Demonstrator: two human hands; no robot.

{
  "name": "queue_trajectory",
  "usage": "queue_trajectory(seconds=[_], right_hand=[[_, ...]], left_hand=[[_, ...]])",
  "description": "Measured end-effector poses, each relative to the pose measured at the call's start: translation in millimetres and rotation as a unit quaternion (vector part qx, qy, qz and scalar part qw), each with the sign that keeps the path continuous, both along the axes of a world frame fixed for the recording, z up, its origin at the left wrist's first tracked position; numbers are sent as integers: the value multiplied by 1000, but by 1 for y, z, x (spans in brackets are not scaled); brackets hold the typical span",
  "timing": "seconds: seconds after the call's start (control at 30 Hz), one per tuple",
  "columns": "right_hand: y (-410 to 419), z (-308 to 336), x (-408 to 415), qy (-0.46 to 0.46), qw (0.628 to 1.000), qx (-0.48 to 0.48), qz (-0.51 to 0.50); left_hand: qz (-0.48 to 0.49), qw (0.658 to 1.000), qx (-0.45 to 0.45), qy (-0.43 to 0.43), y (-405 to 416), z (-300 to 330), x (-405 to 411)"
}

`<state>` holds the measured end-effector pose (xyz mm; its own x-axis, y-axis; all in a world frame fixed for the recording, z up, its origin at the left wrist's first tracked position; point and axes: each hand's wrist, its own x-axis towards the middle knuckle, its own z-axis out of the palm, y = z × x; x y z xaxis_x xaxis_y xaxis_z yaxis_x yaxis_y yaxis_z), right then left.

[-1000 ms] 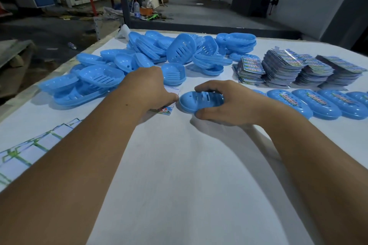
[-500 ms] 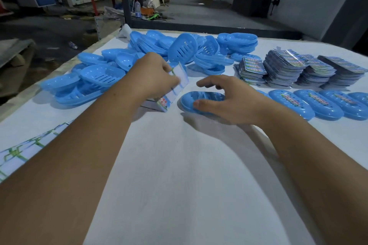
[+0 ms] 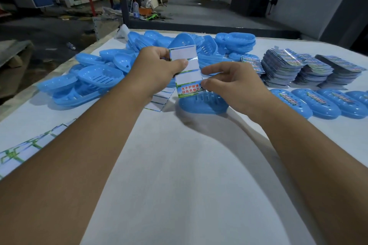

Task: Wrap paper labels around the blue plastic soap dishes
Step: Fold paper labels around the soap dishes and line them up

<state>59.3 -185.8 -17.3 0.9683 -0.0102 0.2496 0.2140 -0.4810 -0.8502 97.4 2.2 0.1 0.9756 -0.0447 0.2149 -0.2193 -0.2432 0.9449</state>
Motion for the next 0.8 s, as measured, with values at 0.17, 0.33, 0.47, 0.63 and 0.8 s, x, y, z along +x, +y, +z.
queue_trajectory(seconds=[0.17,0.33,0.47,0.63,0.8], right_hand=[[0,-1,2,-11,1000,9,-2],[-6,0,6,-43,996,47,-61],[-8,0,7,-45,995,47,-74],[-9,0,9,-42,994,50,-86],[-7,-2,8,-83,989,-38,-116]], left_hand=[[5,1000,9,9,-1,-1,2],[6,999,39,31,-2,0,0],[-4,998,61,31,-4,0,-3],[-9,997,76,20,-5,0,-4],[-58,996,69,9,-6,0,-8]])
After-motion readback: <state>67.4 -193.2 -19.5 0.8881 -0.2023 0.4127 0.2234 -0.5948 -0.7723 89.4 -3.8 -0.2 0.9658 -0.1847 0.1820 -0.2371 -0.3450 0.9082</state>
